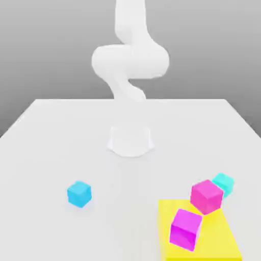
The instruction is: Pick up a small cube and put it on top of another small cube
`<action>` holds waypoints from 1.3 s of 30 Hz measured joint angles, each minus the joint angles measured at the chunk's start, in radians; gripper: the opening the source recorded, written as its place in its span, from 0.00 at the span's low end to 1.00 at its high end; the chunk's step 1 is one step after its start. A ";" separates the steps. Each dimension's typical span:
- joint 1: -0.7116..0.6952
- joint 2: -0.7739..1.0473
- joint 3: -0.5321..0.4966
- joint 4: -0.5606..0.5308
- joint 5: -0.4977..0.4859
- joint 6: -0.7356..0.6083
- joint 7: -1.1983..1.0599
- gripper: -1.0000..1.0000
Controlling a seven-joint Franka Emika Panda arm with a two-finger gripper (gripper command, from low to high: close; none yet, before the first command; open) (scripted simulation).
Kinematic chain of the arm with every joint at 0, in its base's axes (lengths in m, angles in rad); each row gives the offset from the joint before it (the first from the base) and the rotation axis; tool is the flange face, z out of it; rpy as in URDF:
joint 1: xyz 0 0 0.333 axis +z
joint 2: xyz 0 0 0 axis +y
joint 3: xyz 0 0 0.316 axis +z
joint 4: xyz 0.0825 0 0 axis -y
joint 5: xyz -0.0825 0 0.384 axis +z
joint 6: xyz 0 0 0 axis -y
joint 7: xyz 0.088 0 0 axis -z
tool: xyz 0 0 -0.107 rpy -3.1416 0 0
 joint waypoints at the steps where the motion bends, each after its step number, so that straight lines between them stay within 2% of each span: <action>1: 0.025 0.041 0.012 -0.023 0.014 0.026 -0.008 0.50; 9: 0.200 0.335 0.136 -0.192 0.088 0.214 -0.047 0.50; 15: 0.303 0.551 0.257 -0.318 0.079 0.355 -0.030 0.50; 18: 0.366 0.662 0.310 -0.381 0.019 0.426 0.018 0.50; 21: 0.418 0.777 0.307 -0.429 -0.104 0.498 0.111 0.50; 24: 0.486 0.889 0.219 -0.418 -0.231 0.579 0.204 0.50; 27: 0.581 0.996 0.106 -0.395 -0.314 0.664 0.268 0.50; 28: 0.601 1.020 0.083 -0.390 -0.327 0.683 0.279 0.00; 35: 0.603 1.021 0.080 -0.390 -0.331 0.685 0.283 0.00; 39: 0.529 0.899 0.180 -0.418 -0.221 0.590 0.197 0.00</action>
